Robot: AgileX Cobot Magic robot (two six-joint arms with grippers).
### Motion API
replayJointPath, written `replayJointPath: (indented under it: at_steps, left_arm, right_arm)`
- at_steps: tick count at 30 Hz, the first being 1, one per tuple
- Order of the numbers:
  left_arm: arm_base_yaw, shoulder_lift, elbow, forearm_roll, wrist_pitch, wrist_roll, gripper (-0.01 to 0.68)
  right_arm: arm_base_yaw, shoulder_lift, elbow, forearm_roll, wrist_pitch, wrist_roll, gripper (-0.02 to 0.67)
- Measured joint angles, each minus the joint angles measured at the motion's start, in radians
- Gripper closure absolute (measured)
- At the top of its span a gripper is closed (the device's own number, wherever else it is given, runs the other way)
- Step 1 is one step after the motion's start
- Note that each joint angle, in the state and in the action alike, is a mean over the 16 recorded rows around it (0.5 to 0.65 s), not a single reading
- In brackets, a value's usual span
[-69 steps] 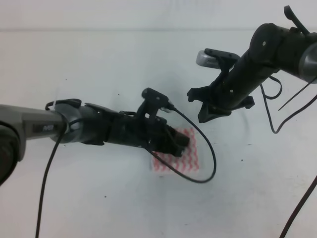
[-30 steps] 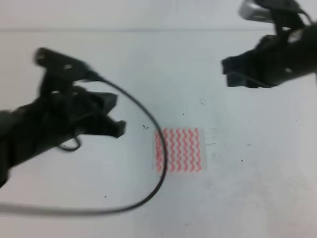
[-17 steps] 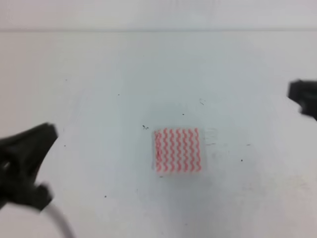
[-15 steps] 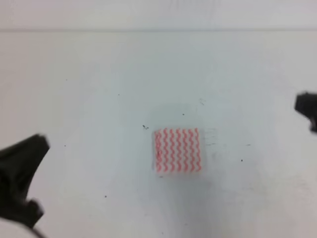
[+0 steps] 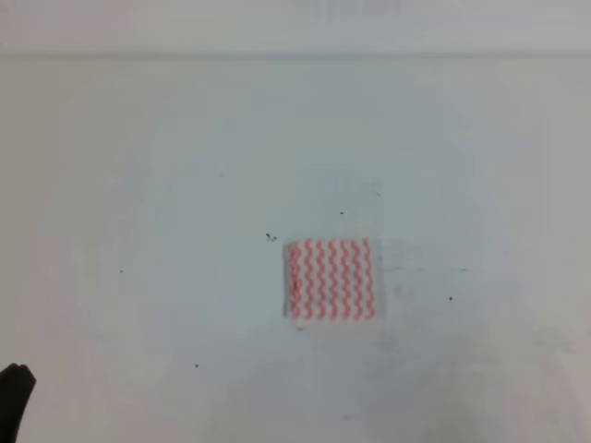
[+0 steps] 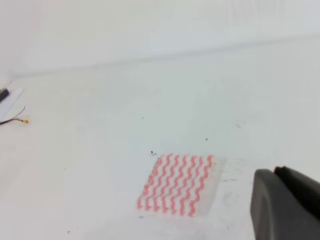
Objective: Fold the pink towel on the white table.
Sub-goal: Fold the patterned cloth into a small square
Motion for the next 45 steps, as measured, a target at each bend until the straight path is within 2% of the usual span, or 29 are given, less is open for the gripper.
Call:
replayJointPath:
  at_steps: [13, 25, 30, 34, 41, 45]
  left_arm:
    - [0.000, -0.019, 0.058, -0.019, -0.070, 0.001, 0.676]
    - [0.000, -0.017, 0.060, -0.023, -0.072, 0.005, 0.676]
    - [0.000, -0.017, 0.060, -0.023, -0.072, 0.007, 0.675]
    - [0.000, -0.017, 0.060, -0.023, -0.073, 0.010, 0.675]
    - [0.000, -0.020, 0.056, -0.017, -0.073, 0.010, 0.676]
    - [0.000, -0.021, 0.055, -0.015, -0.074, 0.010, 0.676]
  right_arm:
    - [0.000, -0.188, 0.216, 0.020, -0.149, -0.002, 0.667]
    - [0.000, -0.192, 0.248, 0.021, -0.190, -0.002, 0.667]
    - [-0.007, -0.195, 0.250, -0.049, -0.222, -0.002, 0.667]
    - [-0.052, -0.205, 0.254, -0.122, -0.248, -0.001, 0.667]
    - [-0.189, -0.272, 0.298, -0.246, -0.284, 0.000, 0.667]
    - [-0.267, -0.316, 0.337, -0.268, -0.286, 0.002, 0.667]
